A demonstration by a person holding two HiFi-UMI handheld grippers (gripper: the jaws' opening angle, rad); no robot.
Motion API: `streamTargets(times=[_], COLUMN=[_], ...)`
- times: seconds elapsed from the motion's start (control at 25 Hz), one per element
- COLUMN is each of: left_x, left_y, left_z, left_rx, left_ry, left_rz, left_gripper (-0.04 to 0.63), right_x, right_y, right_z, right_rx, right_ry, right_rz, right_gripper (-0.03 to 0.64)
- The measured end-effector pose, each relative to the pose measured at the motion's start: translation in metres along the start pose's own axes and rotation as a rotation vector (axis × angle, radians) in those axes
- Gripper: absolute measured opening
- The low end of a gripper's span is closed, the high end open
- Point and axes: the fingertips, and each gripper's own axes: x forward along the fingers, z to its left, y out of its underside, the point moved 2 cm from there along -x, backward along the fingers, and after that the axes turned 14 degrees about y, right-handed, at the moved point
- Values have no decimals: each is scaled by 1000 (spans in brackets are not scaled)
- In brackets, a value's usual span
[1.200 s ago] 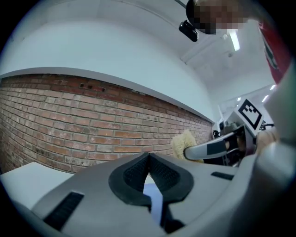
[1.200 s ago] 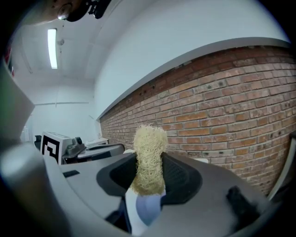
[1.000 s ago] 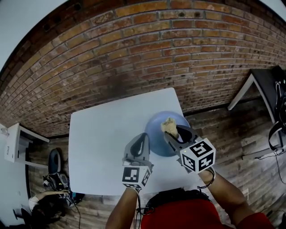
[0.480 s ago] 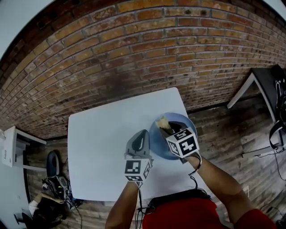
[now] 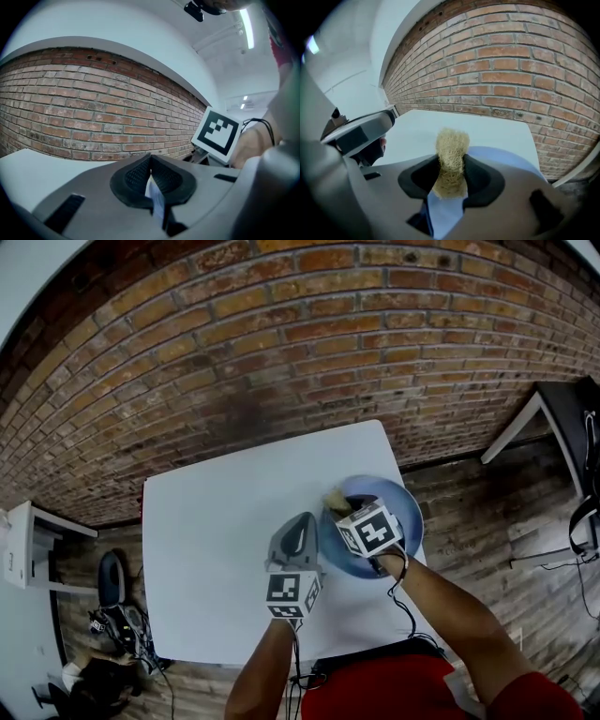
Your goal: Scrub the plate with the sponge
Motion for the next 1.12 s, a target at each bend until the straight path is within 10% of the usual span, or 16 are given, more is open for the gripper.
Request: streamTargets(times=[0.72, 1.12], left_x=[9, -5], left_y=[-3, -4], left_z=[-15, -19], left_rx=[-2, -2], left_ry=[22, 1], left_rz=[5, 0], left_gripper=[12, 12], right_x=[-25, -28], right_y=[35, 28], right_z=[-116, -4], right_rx=[59, 25], right_ry=[227, 0], right_rz=[78, 46], right_gripper=[161, 161])
